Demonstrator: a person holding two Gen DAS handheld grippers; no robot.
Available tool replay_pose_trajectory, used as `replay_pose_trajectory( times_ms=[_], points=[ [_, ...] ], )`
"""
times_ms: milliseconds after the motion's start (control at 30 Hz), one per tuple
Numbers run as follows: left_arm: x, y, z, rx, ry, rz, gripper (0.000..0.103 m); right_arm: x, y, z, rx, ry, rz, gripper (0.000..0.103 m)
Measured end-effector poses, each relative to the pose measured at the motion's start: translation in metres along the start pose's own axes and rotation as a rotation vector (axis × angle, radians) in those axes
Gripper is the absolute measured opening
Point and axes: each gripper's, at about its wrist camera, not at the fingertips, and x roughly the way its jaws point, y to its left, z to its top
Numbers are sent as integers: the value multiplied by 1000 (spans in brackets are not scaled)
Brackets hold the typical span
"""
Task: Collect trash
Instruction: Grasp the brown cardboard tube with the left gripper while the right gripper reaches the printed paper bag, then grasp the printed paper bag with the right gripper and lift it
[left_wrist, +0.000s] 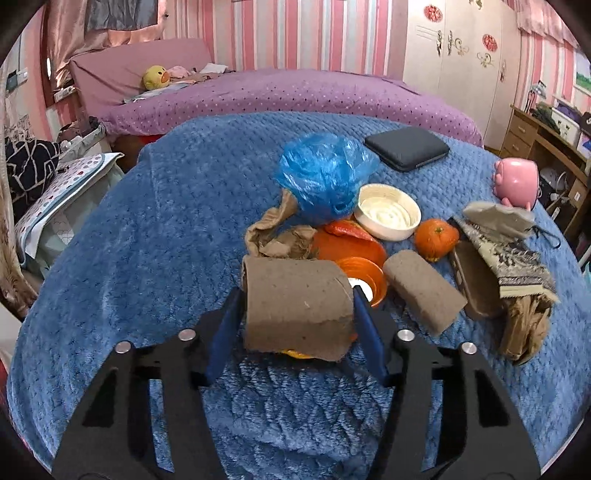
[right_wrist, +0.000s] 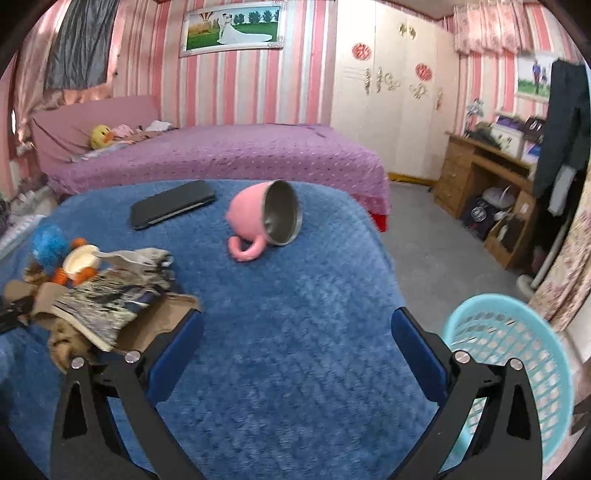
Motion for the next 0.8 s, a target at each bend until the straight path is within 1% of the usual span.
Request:
replay_pose_trajectory(
  times_ms=[200, 333, 433, 500, 567, 600, 733, 767, 800],
  points=[
    [-24, 20, 4, -46, -54, -12, 57, -5, 38, -5, -100, -9, 56, 99],
    [-37, 26, 6, -34, -98, 30, 57, -9, 67, -9, -146, -6, 128, 99],
    [-38, 26, 8, -34, -100, 37, 57, -14, 94, -8, -164, -18, 188, 99],
    [-39, 29, 9, -36, -100, 41, 57, -14, 113, -8, -204, -24, 190, 99],
    [-42, 33, 10, -45, -106, 38, 57, -11, 138, -10, -261, -17, 186, 99],
    [-43, 35, 11, -49, -109, 35, 57, -10, 144, -11, -278, -11, 184, 99],
    [-45, 44, 11, -65, -115, 47, 57, 2, 170, -16, -337, 38, 162, 98],
    [-44, 46, 11, -78, -109, 41, 57, 6, 176, -16, -346, 45, 154, 97],
    [-42, 48, 11, -89, -101, 34, 57, 7, 177, -14, -346, 48, 154, 91]
  ],
)
